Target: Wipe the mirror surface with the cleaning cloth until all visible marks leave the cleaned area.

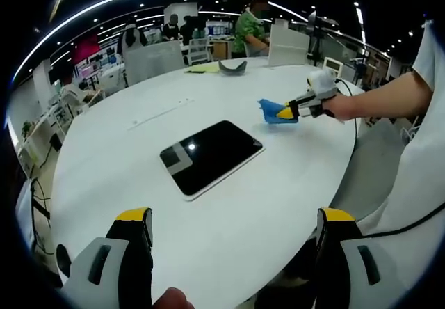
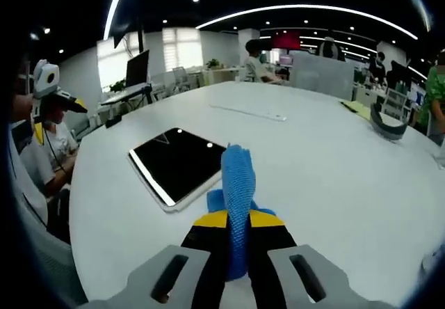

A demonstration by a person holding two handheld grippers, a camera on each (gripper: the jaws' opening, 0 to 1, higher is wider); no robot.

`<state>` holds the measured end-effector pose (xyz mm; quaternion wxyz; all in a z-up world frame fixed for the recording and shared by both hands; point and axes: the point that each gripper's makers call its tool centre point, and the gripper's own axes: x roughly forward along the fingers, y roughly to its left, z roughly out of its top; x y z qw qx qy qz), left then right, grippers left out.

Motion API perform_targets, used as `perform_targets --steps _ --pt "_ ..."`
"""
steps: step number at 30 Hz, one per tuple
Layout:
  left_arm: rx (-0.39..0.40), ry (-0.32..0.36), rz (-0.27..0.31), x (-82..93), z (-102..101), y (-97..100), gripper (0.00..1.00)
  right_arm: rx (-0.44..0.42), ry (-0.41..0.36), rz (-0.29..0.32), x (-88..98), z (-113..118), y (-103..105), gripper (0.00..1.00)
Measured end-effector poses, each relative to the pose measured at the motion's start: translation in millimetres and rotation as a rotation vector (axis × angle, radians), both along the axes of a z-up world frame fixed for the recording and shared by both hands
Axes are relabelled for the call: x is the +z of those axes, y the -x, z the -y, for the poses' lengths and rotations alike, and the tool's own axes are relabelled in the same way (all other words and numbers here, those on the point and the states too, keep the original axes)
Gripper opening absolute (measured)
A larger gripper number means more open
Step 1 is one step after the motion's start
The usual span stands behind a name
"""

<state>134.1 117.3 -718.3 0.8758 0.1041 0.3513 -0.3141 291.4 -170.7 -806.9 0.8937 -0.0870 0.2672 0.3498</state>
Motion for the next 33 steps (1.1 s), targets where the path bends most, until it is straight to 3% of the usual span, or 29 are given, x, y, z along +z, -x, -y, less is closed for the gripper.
perform_targets --steps 6,16,18,23,33 --pt "-0.020 -0.006 0.000 -4.9 1.3 4.6 0.99 0.002 -0.012 0.003 10.0 -11.3 -1.2 0.04" --pt "-0.016 0.035 0.025 1.0 0.2 0.5 0.99 -0.008 -0.007 0.009 21.7 -22.3 -8.4 0.04" --pt "-0.004 0.074 0.028 5.9 1.3 -2.1 0.99 -0.008 -0.005 0.008 25.2 -27.8 -9.0 0.04" --pt "-0.014 0.071 0.045 9.4 -1.7 -5.8 0.99 -0.041 -0.024 0.007 31.9 -34.5 -15.0 0.04" --pt "-0.040 0.074 0.053 9.6 -12.8 -8.5 0.99 -0.036 -0.015 -0.004 28.8 -55.7 -18.2 0.04"
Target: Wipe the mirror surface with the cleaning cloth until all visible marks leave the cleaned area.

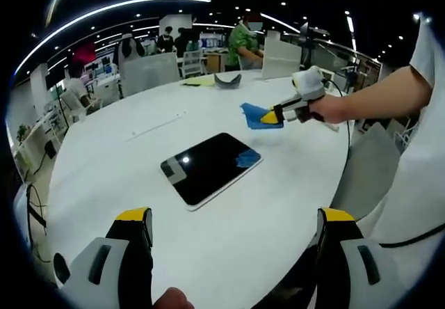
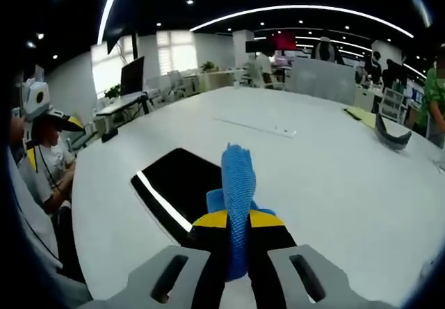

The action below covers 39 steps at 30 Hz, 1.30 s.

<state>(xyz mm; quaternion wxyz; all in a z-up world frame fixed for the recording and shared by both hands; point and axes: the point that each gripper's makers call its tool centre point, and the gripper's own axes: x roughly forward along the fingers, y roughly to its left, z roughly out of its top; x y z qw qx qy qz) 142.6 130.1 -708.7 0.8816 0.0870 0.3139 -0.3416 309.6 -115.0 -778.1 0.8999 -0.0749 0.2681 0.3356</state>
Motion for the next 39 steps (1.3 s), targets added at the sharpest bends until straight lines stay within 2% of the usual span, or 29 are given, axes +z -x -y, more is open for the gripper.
perform_targets --steps 5,10,14,16,18,22,30,39 --pt "-0.008 0.004 -0.001 -2.7 -2.8 -0.8 0.99 0.018 0.004 0.004 2.7 -17.5 -5.6 0.04" --pt "-0.023 -0.026 0.013 -5.2 -8.2 -2.3 0.99 0.041 0.010 0.006 3.8 -35.4 -11.3 0.04" --pt "-0.033 -0.010 0.022 -3.0 -11.9 -3.4 0.99 0.040 0.004 0.000 6.0 -49.9 -16.5 0.04" --pt "-0.033 0.029 0.014 -1.3 -10.9 -3.4 0.99 0.052 0.010 -0.002 5.8 -58.7 -18.4 0.04" --pt "-0.033 0.097 -0.016 1.0 -6.1 -0.8 0.99 0.072 0.026 0.005 6.8 -66.2 -19.4 0.04" --pt "-0.063 0.076 -0.003 -4.1 -9.2 0.7 0.99 0.066 0.016 0.009 12.9 -84.0 -25.6 0.04" --pt "-0.077 0.076 0.003 -12.2 -15.2 -5.3 0.99 0.070 0.012 0.000 9.6 -112.3 -30.8 0.04" --pt "-0.086 0.091 0.019 -11.5 -18.2 -14.2 0.99 0.064 0.025 0.003 15.0 -111.5 -35.6 0.04"
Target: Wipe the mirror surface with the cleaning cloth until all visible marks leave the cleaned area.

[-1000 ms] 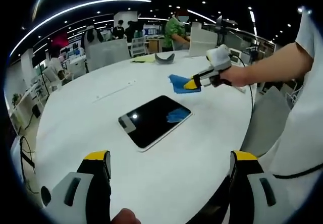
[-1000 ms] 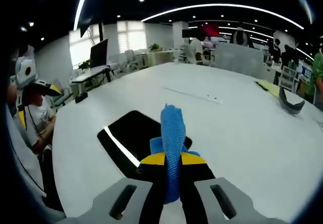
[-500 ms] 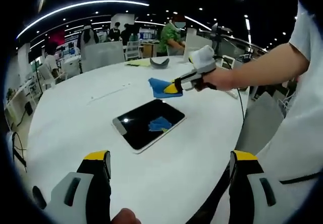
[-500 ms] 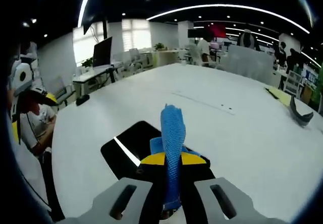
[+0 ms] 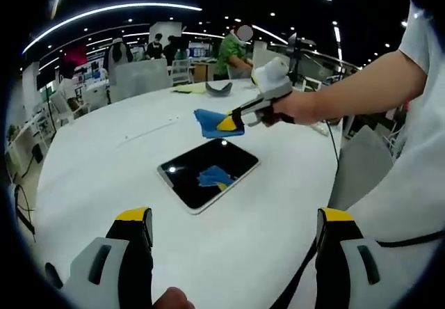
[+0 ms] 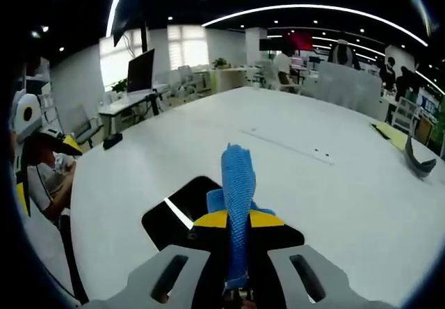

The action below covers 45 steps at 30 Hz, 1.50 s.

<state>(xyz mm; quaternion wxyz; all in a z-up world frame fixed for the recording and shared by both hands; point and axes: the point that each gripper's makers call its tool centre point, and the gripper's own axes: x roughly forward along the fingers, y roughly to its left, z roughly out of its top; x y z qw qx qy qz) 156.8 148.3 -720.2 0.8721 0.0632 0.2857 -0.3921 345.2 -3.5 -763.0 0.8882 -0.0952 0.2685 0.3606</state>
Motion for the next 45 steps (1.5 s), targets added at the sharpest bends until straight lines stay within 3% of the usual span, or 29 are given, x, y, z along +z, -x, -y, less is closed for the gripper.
perform_targets --steps 4,12,15,19,25,36,39,45 --pt "-0.011 -0.004 0.003 -3.2 -0.4 -2.2 0.99 -0.019 -0.009 0.000 2.3 0.9 -4.0 0.04" --pt "0.016 0.007 -0.011 -7.5 -13.2 -0.2 0.99 -0.008 -0.031 -0.003 3.1 -21.8 -13.5 0.04" --pt "0.037 -0.003 0.050 0.2 -17.7 -4.5 0.95 0.000 -0.039 -0.008 0.2 -31.9 -18.4 0.04" --pt "0.058 0.034 0.029 2.1 -15.3 -4.8 0.99 0.029 -0.040 -0.008 0.1 -46.6 -19.5 0.04" --pt "0.061 0.050 0.019 0.7 -21.0 -7.6 0.99 0.035 -0.043 -0.014 -0.8 -50.4 -22.9 0.04" --pt "0.075 0.036 0.007 -4.3 -31.0 -12.9 0.99 0.052 -0.046 -0.022 -3.6 -63.8 -24.4 0.04" --pt "0.073 0.028 0.001 -6.5 -31.8 -12.2 0.99 0.096 -0.010 -0.014 -9.7 -73.6 -23.5 0.04" --pt "0.073 0.035 -0.012 -8.6 -31.4 -11.0 0.99 0.092 -0.043 -0.036 -15.0 -91.9 -31.2 0.04"
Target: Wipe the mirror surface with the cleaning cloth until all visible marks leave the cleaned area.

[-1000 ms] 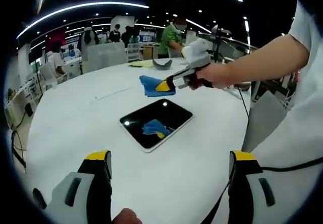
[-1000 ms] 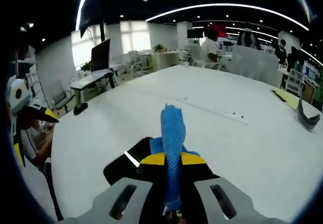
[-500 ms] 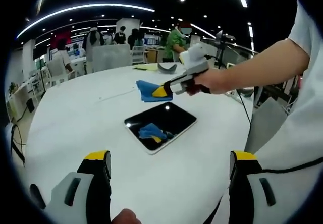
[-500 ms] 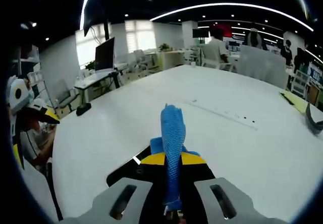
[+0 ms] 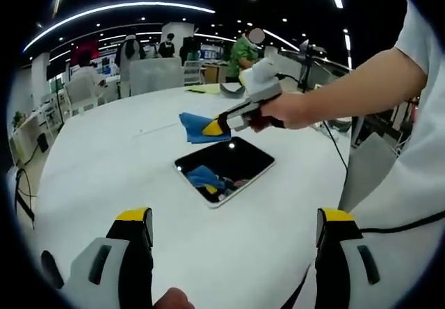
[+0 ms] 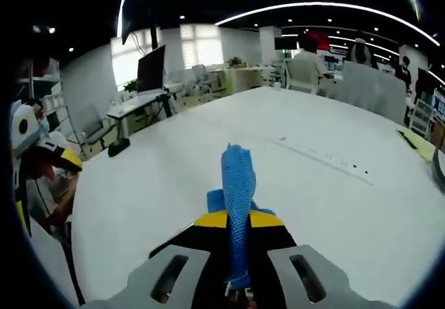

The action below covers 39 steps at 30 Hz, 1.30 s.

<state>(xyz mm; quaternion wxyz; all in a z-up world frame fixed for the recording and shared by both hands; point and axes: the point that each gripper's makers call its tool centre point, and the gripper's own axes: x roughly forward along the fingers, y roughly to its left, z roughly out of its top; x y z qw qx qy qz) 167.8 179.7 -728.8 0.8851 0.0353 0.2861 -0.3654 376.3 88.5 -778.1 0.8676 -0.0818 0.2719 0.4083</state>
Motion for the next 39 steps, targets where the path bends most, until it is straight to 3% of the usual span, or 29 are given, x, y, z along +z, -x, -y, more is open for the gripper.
perform_targets --steps 9,30,39 --pt "0.020 -0.002 0.001 -0.5 -11.1 0.3 0.99 0.034 0.019 -0.012 -9.5 -4.8 -0.8 0.04" --pt "-0.001 -0.003 -0.035 -13.9 10.0 10.3 0.99 0.036 0.020 -0.075 -49.7 -34.9 -15.4 0.04" --pt "-0.011 -0.008 -0.059 -22.1 10.1 6.2 0.98 0.061 0.047 -0.092 -66.1 -44.6 -13.1 0.04"
